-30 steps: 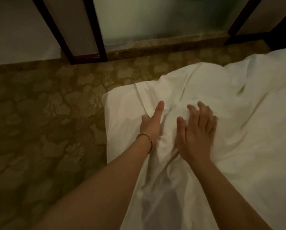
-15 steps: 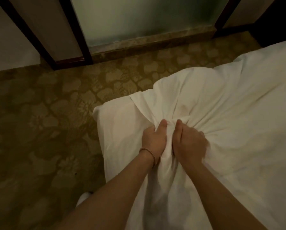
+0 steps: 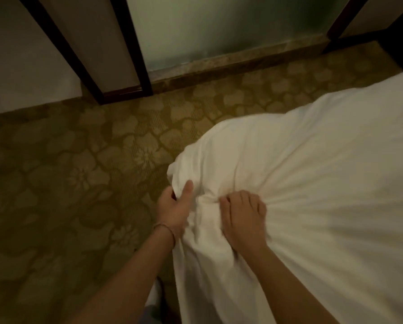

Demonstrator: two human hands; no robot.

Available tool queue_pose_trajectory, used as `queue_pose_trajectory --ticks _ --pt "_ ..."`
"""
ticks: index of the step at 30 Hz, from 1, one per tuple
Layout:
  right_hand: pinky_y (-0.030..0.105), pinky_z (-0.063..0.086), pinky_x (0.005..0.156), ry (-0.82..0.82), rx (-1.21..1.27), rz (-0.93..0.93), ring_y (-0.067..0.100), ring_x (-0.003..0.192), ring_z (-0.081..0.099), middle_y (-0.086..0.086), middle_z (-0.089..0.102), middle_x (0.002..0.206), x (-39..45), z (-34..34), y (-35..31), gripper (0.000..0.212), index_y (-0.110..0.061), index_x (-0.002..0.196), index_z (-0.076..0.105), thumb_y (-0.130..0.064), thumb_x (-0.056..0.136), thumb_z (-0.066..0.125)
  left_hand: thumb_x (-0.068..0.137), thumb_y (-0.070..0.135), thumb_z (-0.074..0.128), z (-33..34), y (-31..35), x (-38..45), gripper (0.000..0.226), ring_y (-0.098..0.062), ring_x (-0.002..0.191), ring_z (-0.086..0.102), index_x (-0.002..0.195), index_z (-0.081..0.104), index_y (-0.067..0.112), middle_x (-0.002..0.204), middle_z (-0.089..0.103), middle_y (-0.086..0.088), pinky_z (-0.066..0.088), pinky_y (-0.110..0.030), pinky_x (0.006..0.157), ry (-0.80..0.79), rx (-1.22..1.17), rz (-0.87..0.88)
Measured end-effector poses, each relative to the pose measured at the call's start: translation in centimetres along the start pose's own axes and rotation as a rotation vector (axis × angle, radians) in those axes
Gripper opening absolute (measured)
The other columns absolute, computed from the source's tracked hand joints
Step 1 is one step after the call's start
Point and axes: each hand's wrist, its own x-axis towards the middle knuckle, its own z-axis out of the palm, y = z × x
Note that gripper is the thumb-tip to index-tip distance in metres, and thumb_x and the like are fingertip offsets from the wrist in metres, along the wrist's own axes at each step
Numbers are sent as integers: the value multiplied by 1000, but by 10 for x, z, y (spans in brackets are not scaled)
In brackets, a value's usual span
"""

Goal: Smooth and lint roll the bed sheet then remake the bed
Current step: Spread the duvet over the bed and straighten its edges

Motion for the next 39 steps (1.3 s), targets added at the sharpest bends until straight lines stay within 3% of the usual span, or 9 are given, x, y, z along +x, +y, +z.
queue_pose_trajectory --ticks 5,8,10,16,21,28,32,36,39 --pt "41 34 100 117 195 88 28 110 51 5 58 115 10 2 -19 43 -15 110 58 -43 101 26 90 61 60 10 14 20 53 -17 99 58 120 53 17 107 58 5 47 -31 81 55 -39 -35" --pt "40 26 113 57 170 58 26 130 42 7 49 139 17 3 -21 54 -14 135 49 -48 101 26 86 63 65 24 25 28 47 -20 106 63 109 62 21 101 64 7 49 -31 91 -42 37 36" --pt "40 21 116 7 205 113 23 138 34 6 41 149 28 3 -22 62 -14 145 40 -52 99 23 75 74 68 33 33 33 77 -23 108 63 127 59 19 115 67 -1 52 -36 96 -74 70 -32" --pt "45 27 114 23 342 229 26 133 40 5 50 142 49 7 -25 65 -13 140 46 -50 99 13 69 78 71 57 53 51 112 -30 126 54 152 36 11 146 51 -10 46 -41 104 -277 41 -196" --pt "43 28 112 49 311 223 27 128 44 5 54 137 44 7 -18 62 -13 135 50 -49 99 13 77 65 74 76 48 51 93 -28 130 52 147 46 9 144 54 -6 41 -36 111 -229 46 -65" --pt "43 27 108 132 131 66 28 127 45 8 53 136 46 -9 -25 49 -14 134 52 -42 102 26 77 43 81 39 63 52 54 -26 104 68 118 65 11 108 72 -3 56 -46 94 -134 -180 27" --pt "43 21 113 217 133 -17 23 142 29 3 38 152 52 -33 -39 51 -23 146 40 -43 101 26 71 33 90 -3 92 53 42 -14 89 72 102 67 17 96 73 5 60 -29 74 15 -236 260" --pt "43 10 119 -153 87 -31 21 150 10 -3 17 163 48 -13 -39 62 -31 153 26 -53 97 9 78 41 84 -27 69 84 77 -26 126 55 141 50 15 132 59 -1 44 -30 97 265 -240 24" --pt "42 -2 120 -314 22 -43 17 151 -4 -6 5 165 47 10 -32 69 -34 156 13 -55 92 -4 57 69 85 -26 42 87 116 -33 131 49 150 38 19 148 47 -4 41 -49 111 81 -142 -211"
